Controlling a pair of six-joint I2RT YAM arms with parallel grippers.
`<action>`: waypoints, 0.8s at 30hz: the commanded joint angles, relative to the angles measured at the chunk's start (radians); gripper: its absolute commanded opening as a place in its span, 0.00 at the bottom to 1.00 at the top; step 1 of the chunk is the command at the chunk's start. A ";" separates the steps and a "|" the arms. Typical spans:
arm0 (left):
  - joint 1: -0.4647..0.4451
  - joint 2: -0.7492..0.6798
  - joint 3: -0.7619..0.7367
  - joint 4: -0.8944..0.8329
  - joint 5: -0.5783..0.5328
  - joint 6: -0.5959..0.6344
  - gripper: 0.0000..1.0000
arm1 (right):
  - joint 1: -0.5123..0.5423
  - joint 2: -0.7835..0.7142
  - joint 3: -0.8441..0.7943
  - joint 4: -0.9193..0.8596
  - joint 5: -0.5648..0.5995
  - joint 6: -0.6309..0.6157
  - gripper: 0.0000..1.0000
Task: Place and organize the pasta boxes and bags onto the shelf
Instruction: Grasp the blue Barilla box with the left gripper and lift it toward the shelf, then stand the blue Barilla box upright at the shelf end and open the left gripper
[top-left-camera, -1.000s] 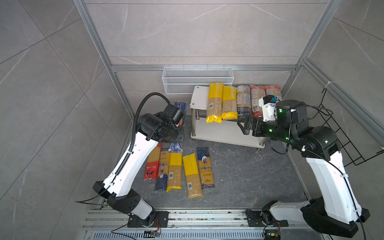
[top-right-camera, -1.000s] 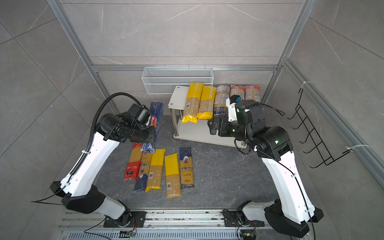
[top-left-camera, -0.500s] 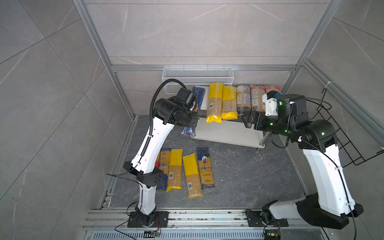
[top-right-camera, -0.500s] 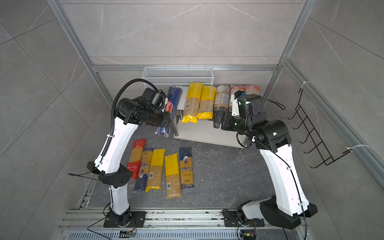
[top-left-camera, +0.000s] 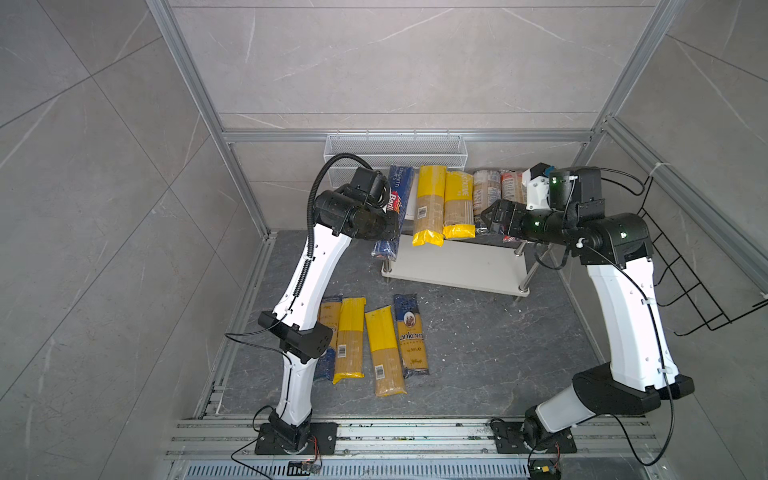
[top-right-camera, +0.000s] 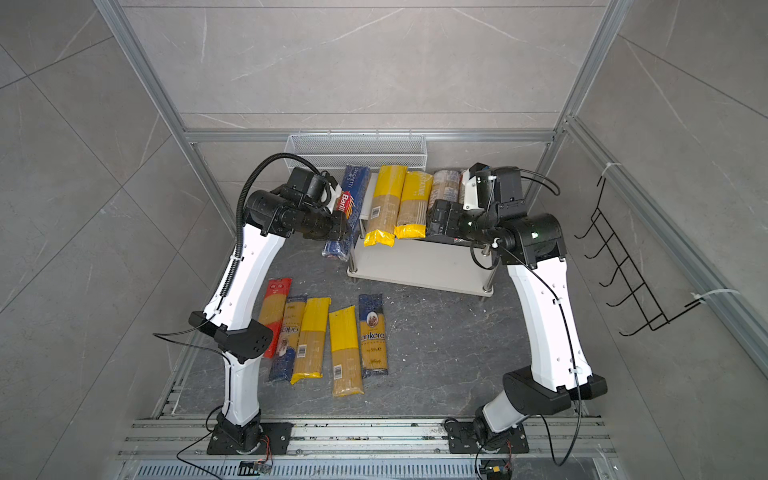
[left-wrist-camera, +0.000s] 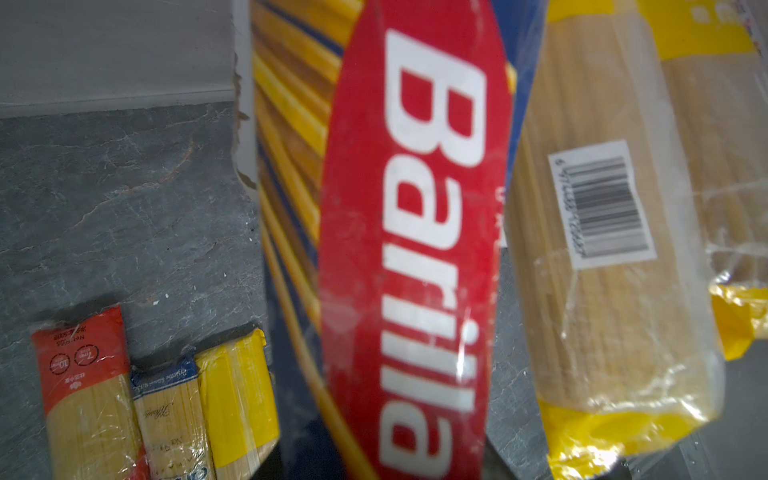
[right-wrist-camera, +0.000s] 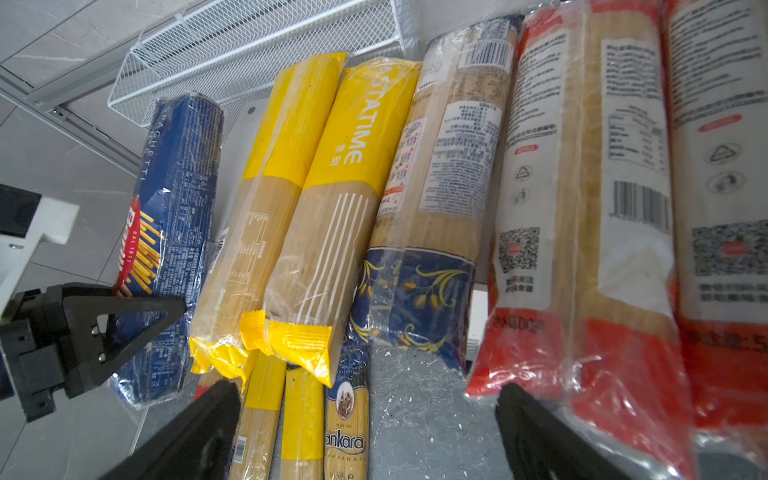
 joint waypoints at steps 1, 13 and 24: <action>0.024 -0.020 0.076 0.217 0.083 -0.009 0.12 | -0.011 -0.006 -0.005 0.022 -0.025 -0.001 1.00; 0.046 0.028 0.078 0.298 0.212 -0.056 0.17 | -0.029 0.006 0.011 0.010 -0.013 0.014 1.00; 0.072 0.035 0.072 0.289 0.196 -0.065 0.60 | -0.043 -0.013 -0.023 0.002 -0.032 0.018 1.00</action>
